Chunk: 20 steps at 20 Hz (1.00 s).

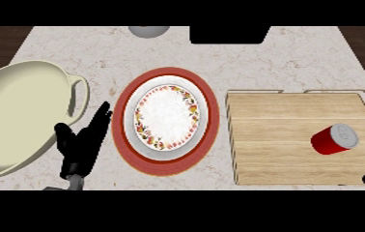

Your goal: Pick the can from the tray and place it in the plate

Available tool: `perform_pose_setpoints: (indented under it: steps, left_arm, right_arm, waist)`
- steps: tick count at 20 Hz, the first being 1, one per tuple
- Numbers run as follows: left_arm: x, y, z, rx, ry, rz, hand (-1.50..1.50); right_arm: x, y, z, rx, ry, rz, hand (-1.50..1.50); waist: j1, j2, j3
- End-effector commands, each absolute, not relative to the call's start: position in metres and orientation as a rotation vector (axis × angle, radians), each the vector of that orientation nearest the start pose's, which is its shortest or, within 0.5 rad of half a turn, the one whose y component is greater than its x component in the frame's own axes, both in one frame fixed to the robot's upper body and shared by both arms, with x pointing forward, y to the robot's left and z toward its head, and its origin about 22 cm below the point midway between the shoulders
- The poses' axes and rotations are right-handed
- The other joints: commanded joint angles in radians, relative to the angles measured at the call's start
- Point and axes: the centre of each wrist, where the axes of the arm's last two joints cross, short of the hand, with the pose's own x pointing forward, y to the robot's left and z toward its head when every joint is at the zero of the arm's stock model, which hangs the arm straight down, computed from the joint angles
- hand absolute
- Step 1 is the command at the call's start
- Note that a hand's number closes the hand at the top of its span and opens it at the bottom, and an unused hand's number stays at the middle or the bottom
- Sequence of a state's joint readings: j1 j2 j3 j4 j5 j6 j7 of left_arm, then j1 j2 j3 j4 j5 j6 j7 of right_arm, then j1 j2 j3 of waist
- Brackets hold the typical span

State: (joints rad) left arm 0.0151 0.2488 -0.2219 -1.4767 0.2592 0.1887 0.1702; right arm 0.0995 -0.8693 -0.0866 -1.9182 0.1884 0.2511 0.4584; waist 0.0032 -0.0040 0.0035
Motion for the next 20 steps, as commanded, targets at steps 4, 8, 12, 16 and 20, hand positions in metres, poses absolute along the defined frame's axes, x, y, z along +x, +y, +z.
perform_pose_setpoints:
  steps: [4, 8, 12, 16, 20]
  left_arm:
    - [0.233, 0.234, -0.036, -0.008, -1.184, 0.007, 0.00]
    - [0.234, 0.230, -0.038, 0.004, -1.185, -0.017, 0.00]
    - [0.240, 0.243, -0.035, -0.006, -1.184, -0.005, 0.00]
    - [0.222, 0.237, -0.037, 0.011, -1.190, 0.002, 0.00]
    - [0.237, 0.241, -0.027, 0.011, -1.161, -0.009, 0.00]
  right_arm:
    - [0.208, -0.342, 0.146, -0.795, -1.092, 0.885, -1.50]
    - [0.216, -0.327, 0.134, -0.824, -1.083, 0.885, -1.50]
    - [0.218, -0.330, 0.153, -0.892, -1.036, 0.893, -1.50]
    - [0.236, -0.337, 0.121, -0.928, -0.989, 0.912, -1.50]
    - [0.228, -0.331, 0.106, -0.912, -0.983, 0.916, -1.50]
  waist:
    - [-0.007, 0.004, -0.004]
    - [-0.003, 0.004, -0.004]
    - [-0.004, 0.004, -0.004]
    - [0.002, 0.004, -0.003]
    - [-0.004, 0.004, -0.003]
